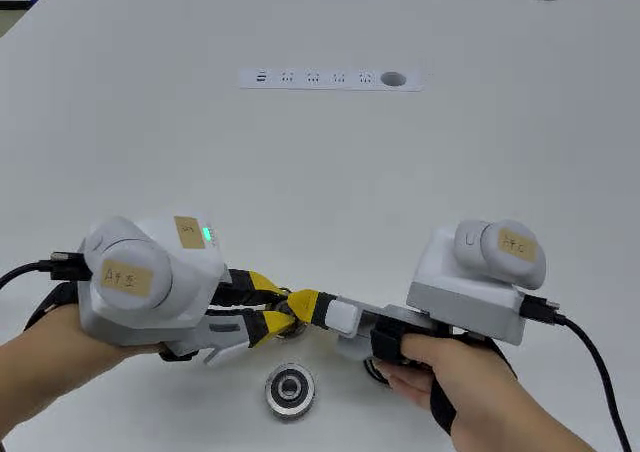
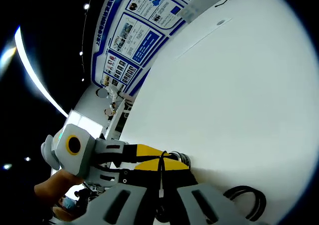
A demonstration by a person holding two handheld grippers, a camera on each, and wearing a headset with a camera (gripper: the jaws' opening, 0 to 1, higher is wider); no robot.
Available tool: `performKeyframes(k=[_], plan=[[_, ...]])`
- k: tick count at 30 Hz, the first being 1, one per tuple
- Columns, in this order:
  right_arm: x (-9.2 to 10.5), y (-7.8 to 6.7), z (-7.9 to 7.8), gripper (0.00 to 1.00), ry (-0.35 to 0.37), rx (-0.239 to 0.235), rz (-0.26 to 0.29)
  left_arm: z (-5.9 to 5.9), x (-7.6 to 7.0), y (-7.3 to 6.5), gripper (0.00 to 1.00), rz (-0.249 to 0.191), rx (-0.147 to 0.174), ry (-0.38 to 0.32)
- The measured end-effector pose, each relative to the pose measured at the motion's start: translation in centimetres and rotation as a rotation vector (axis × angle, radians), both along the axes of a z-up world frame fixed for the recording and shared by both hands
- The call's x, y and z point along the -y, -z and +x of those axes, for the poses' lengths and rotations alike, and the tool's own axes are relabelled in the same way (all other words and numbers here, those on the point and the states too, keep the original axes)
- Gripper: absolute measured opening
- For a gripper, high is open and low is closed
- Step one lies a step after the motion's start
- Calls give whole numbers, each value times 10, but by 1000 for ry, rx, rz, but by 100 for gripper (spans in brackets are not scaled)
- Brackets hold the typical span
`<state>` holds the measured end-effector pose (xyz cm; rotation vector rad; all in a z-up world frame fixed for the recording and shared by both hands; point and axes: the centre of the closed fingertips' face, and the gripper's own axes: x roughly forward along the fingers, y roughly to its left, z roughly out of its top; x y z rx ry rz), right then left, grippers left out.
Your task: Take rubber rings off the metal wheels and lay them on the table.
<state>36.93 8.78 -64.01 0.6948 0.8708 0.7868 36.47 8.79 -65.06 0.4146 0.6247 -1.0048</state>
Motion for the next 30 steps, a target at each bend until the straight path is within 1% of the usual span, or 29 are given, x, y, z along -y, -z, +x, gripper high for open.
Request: performKeyframes(k=[5,6,9,12,16,18,20,24,26,30], plan=[[-2,-3,-1,2,7,-12,13,-1,-3,-2,16,23,19,6],[-3,-4,-1,2,9,-15,18,-4,-6,-1,17,41,28,21],[-5,-6,-3,2,10,-22,28,-5,-11,-5,19,45,44,10],[-7,-9,-4,2,12,-23,39,-6,-15,-11,20,17,45,-20],[-6,-15,-4,2,26,-26,58,-8,-23,-16,28,9,52,-50],[-4,-18,-3,2,32,-25,65,-9,-26,-18,29,0,54,-64],[-1,-21,-1,2,46,-26,76,-9,-28,-21,29,-19,57,-86],[9,-26,4,2,76,-26,85,-10,-30,-29,31,-64,66,-125],[16,-26,5,2,89,-27,78,-12,-31,-32,34,-90,67,-144],[29,-24,5,2,119,-41,73,-15,-33,-36,38,-123,67,-172]])
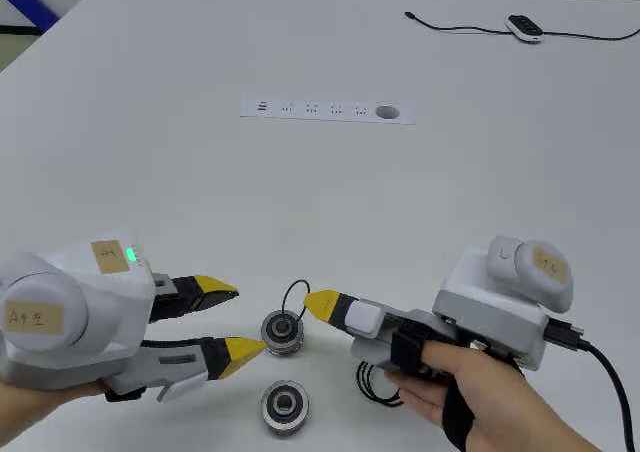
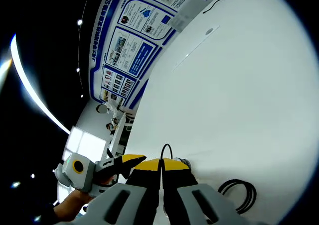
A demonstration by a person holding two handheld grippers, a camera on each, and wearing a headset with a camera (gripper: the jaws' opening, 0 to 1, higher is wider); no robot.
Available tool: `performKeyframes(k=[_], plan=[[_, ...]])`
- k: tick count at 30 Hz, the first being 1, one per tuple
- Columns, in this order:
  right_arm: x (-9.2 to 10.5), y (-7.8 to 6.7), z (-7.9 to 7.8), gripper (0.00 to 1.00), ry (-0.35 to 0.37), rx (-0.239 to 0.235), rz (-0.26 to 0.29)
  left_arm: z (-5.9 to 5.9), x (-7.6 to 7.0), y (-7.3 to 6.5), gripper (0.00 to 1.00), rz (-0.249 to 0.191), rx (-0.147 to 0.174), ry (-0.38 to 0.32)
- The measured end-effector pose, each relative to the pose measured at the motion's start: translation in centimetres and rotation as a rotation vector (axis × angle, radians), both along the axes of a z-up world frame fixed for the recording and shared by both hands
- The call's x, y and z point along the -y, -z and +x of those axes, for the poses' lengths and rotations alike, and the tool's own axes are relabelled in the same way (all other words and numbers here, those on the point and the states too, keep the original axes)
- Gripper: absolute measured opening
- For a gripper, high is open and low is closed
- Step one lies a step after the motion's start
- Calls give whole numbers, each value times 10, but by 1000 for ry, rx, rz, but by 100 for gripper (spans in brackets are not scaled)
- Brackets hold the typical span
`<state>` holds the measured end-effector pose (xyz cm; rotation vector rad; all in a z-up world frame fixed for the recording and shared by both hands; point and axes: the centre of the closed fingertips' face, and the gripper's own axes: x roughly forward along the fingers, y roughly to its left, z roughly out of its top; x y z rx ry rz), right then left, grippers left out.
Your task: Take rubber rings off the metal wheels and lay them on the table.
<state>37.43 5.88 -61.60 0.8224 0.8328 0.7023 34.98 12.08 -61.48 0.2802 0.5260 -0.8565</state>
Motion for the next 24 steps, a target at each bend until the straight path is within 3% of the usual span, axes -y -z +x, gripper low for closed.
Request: performKeyframes(k=[8,24], plan=[[23,3,-7,2,47,-25,-3,-7,-4,-6,43,-63,-1,-61],[63,21,-35,2,136,-107,0,-14,-14,-39,51,-198,59,-191]])
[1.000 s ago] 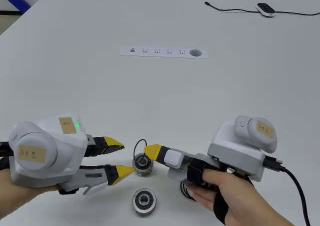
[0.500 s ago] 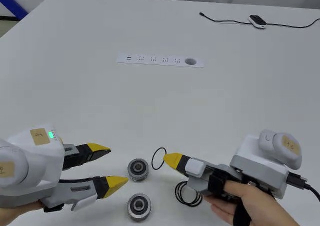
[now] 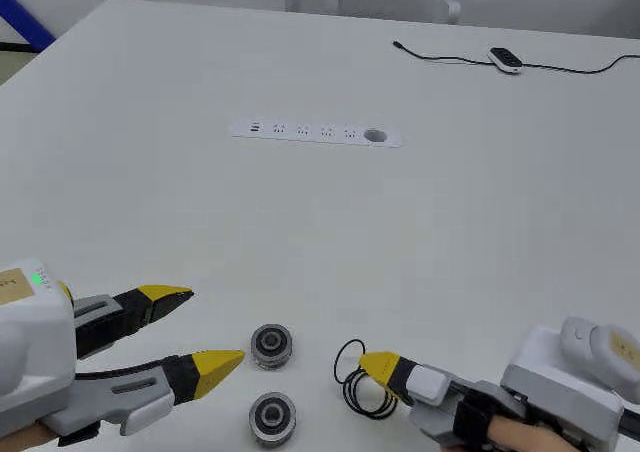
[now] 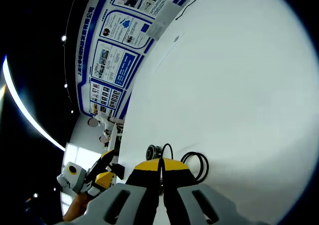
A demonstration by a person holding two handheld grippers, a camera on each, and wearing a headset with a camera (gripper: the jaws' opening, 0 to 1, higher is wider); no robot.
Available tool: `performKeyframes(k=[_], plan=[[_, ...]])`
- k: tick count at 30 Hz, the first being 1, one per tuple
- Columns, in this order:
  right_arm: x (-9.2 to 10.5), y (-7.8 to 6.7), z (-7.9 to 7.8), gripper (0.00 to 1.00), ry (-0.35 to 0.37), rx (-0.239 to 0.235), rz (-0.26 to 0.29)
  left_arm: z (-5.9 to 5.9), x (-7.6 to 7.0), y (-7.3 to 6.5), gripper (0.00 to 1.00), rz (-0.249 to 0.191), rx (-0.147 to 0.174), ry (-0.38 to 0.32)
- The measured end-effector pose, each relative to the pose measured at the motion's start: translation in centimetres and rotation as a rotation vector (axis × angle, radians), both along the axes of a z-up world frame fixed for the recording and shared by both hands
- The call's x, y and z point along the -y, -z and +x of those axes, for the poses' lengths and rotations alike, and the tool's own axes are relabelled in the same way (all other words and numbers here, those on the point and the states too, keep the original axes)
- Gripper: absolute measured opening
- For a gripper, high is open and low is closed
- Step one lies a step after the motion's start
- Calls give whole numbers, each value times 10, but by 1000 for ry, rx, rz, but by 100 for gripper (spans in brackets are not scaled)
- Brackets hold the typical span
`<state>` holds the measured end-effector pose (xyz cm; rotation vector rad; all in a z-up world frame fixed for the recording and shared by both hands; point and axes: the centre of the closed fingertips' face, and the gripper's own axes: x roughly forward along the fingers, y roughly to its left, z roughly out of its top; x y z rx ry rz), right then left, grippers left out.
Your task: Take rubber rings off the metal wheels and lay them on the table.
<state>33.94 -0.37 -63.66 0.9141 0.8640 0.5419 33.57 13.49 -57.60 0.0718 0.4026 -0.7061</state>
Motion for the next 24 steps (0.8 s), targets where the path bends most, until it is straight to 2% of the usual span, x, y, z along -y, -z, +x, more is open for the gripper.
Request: performKeyframes(k=[4,10,16,21,24], plan=[[6,5,-5,2,12,-12,-4,0,-1,-9,52,-47,15,-33],[13,14,-9,2,31,-36,-28,-3,-4,-10,51,-37,16,-35],[20,22,-14,2,44,-56,-62,-5,-8,-13,50,-50,21,-52],[22,24,-18,3,48,-65,-73,-7,-8,-13,50,-53,23,-55],[23,23,-18,8,52,-65,-76,-8,-8,-14,50,-55,25,-59]])
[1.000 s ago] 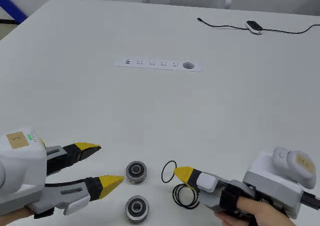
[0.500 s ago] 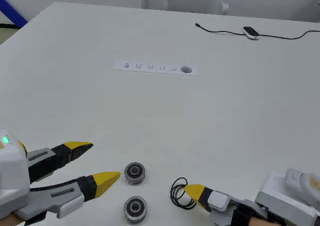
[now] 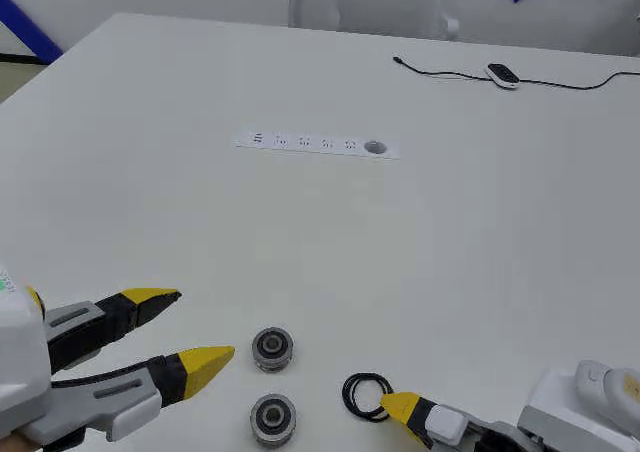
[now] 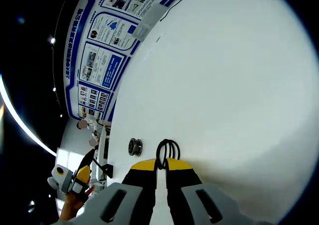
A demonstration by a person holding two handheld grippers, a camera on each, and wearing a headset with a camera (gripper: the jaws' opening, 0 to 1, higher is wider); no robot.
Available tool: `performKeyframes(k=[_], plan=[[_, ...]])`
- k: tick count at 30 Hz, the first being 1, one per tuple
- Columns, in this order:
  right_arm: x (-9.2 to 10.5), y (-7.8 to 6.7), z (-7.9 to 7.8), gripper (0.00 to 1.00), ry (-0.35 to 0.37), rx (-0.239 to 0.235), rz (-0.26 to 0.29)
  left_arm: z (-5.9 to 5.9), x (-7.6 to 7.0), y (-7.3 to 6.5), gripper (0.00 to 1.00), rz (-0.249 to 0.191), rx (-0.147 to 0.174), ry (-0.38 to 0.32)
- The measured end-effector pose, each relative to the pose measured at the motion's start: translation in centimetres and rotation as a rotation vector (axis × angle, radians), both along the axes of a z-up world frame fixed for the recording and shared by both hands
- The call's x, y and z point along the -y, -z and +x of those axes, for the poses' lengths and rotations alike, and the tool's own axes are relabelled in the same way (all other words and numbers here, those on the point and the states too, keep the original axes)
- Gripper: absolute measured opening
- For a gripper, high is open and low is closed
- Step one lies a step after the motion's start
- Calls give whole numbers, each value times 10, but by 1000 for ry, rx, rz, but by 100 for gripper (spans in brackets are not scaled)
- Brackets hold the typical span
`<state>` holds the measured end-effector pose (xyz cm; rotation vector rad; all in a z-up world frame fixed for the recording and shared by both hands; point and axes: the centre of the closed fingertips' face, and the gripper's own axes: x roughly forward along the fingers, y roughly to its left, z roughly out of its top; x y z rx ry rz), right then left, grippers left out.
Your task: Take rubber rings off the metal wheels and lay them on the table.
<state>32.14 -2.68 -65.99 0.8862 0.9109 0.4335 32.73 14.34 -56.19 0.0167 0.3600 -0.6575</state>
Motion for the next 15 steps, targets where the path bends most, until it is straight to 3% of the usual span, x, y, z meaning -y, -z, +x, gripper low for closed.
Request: performKeyframes(k=[5,10,15], plan=[[7,-1,0,10,-7,22,-46,-2,0,-1,50,-4,2,-4],[13,-5,1,10,14,30,-51,-3,1,-1,50,-2,2,-2],[17,-11,5,11,19,68,-60,-3,0,-4,50,-6,9,-10]])
